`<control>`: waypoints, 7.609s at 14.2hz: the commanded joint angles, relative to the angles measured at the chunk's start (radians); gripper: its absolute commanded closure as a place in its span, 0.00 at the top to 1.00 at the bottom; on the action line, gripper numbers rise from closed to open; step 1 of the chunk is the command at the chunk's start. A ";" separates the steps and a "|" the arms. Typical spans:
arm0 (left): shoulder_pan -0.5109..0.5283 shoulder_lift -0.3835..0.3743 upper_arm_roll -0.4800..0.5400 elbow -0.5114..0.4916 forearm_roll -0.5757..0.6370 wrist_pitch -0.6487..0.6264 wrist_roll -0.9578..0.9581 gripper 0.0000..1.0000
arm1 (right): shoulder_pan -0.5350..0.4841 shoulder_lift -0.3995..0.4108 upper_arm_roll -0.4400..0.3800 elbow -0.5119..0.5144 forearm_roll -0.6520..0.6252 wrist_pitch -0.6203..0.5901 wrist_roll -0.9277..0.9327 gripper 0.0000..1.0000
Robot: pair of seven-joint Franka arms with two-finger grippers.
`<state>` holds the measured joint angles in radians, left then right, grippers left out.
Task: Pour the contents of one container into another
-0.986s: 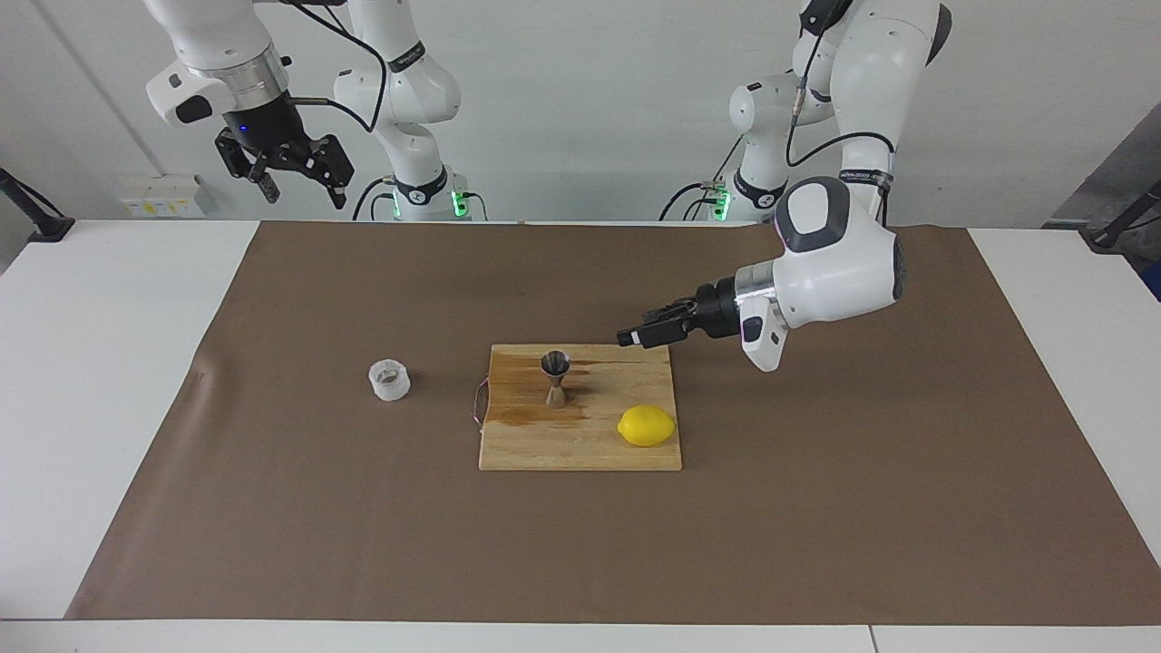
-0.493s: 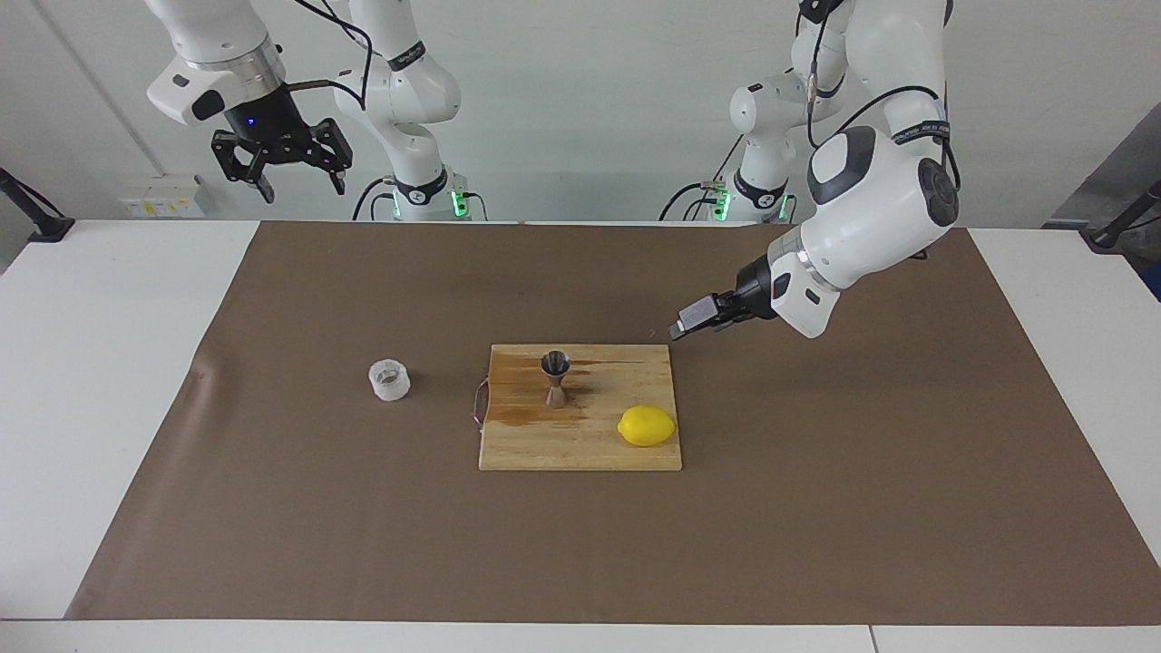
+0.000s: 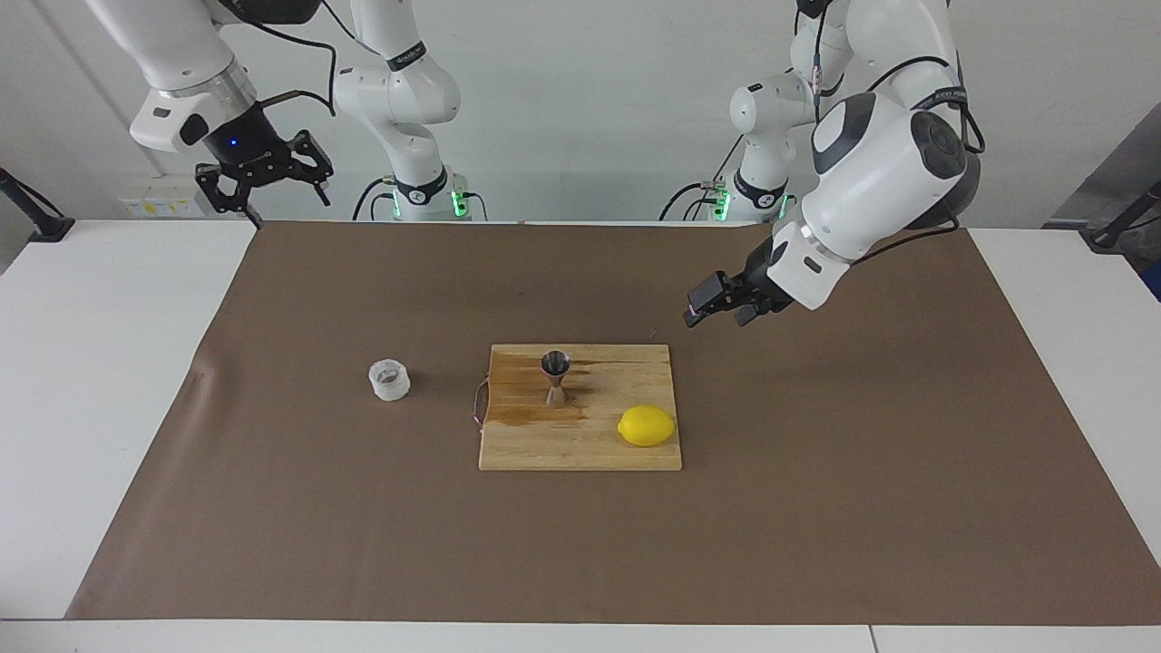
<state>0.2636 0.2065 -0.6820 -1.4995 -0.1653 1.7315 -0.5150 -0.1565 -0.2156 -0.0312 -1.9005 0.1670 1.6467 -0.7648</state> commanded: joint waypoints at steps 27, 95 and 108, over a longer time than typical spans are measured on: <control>-0.368 -0.187 0.668 -0.070 0.152 -0.109 0.495 1.00 | -0.159 0.389 0.007 -0.186 0.598 0.257 -1.278 1.00; -0.277 -0.194 0.596 -0.076 0.151 -0.127 0.497 1.00 | 0.496 0.392 0.019 -0.078 0.333 0.699 -0.300 0.26; -0.279 -0.194 0.596 -0.076 0.150 -0.127 0.497 1.00 | 0.551 0.397 0.020 -0.045 0.172 0.696 -0.148 0.24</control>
<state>-0.0296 0.0424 -0.0772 -1.5403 -0.0014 1.5962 -0.0218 0.3714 0.1693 -0.0118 -1.9770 0.3693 2.3376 -0.9662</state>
